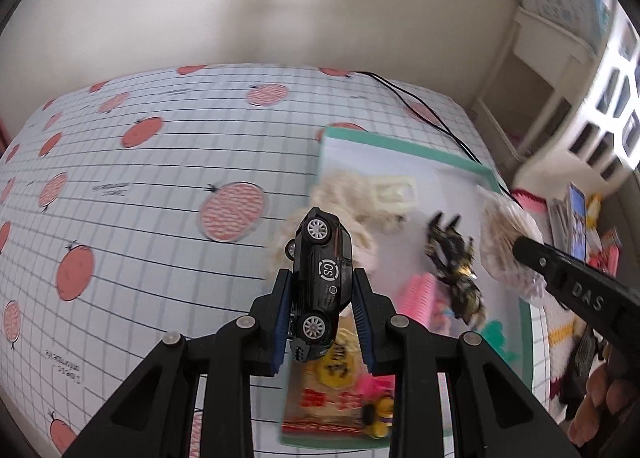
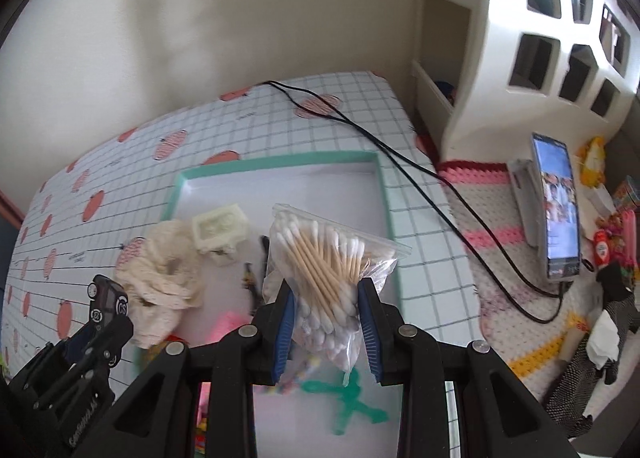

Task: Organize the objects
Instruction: 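Carry the toy car into the tray with the left tool while the right tool carries the swab bag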

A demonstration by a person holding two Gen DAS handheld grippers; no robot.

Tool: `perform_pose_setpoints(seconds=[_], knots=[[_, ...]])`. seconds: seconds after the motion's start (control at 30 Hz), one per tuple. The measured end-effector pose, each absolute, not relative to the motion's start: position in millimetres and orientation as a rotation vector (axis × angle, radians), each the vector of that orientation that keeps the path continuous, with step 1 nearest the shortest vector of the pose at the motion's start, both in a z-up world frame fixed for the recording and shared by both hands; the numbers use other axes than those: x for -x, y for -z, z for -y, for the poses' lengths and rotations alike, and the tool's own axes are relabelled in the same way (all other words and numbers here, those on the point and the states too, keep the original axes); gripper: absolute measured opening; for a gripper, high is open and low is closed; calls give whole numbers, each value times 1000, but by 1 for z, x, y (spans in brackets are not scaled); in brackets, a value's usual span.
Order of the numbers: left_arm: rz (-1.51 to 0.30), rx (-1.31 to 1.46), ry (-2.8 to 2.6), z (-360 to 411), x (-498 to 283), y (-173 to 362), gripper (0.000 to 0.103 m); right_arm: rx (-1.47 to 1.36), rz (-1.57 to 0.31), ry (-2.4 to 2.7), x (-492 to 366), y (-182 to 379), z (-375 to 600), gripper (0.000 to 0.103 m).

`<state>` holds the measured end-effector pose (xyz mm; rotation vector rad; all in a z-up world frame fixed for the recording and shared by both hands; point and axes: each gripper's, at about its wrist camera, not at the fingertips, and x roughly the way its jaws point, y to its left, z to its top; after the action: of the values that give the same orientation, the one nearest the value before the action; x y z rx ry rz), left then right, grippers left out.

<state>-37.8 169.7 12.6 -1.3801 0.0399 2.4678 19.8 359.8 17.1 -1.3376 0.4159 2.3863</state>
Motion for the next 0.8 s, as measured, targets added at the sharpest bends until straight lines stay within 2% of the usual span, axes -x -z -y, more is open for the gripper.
perform_pose_setpoints(seconds=[0.3,0.8], knots=[[-104,1376,-2428,-195,33,-1,31,1385,-441,-2320,-27,-1,-373,33],[-121,1316,-2445,-202,35,-1,31,1439,-349,-2321,-19,7,-359,33]])
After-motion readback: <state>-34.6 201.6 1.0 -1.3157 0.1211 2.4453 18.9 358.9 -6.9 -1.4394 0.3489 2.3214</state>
